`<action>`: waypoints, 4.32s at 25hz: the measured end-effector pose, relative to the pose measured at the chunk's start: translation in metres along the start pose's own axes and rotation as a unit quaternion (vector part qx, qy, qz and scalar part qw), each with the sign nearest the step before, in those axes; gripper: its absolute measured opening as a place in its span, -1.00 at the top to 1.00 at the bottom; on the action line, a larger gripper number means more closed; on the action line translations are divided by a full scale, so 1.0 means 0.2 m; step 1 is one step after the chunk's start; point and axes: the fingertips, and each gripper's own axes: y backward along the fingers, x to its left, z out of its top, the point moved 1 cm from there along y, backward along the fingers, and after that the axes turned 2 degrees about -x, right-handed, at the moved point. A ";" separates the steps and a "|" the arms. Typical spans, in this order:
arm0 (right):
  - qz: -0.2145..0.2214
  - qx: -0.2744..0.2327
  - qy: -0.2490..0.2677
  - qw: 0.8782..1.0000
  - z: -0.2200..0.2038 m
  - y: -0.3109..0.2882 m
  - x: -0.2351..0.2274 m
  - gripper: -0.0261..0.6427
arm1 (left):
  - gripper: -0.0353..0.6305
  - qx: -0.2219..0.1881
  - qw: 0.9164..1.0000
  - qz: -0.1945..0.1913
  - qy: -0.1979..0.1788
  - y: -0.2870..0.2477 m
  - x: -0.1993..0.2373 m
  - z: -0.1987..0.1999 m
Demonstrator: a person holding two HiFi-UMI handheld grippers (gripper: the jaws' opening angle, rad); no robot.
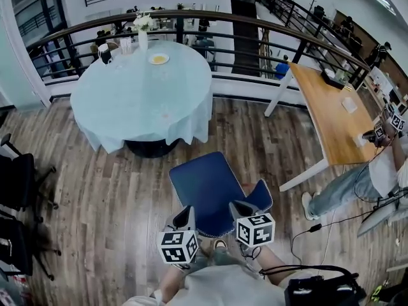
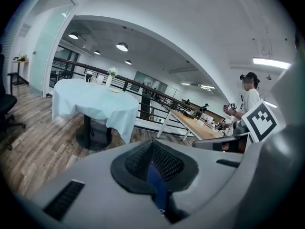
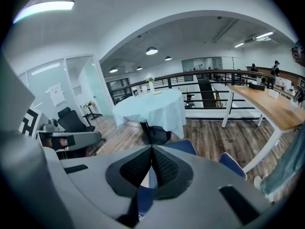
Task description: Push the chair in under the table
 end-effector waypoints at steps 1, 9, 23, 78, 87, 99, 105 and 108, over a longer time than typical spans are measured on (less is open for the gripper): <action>0.005 0.003 0.002 1.000 0.00 -0.01 0.00 0.87 | 0.88 0.004 1.000 0.000 0.000 -0.01 0.00 -0.01; 0.068 0.023 0.023 0.997 -0.05 -0.03 -0.03 0.87 | 0.88 0.074 0.996 -0.050 -0.031 -0.09 -0.17 -0.18; 0.281 0.130 0.171 0.935 -0.29 0.04 -0.21 0.55 | 0.38 0.227 0.960 -0.144 -0.082 -0.19 -0.58 -0.59; 0.441 0.337 0.506 0.660 -0.59 0.03 -0.58 0.40 | 0.35 0.370 0.886 -0.132 -0.247 -0.40 -0.61 -0.85; 0.435 0.335 0.509 0.663 -0.49 -0.10 -0.63 0.39 | 0.35 0.359 0.893 -0.116 -0.245 -0.52 -0.56 -0.77; 0.449 0.339 0.510 0.650 -0.34 -0.28 -0.65 0.38 | 0.35 0.353 0.899 -0.108 -0.234 -0.67 -0.45 -0.64; 0.447 0.330 0.520 0.648 -0.27 -0.38 -0.65 0.38 | 0.34 0.345 0.903 -0.097 -0.236 -0.74 -0.38 -0.59; 0.446 0.328 0.523 0.648 -0.23 -0.43 -0.65 0.38 | 0.34 0.343 0.904 -0.095 -0.235 -0.79 -0.34 -0.55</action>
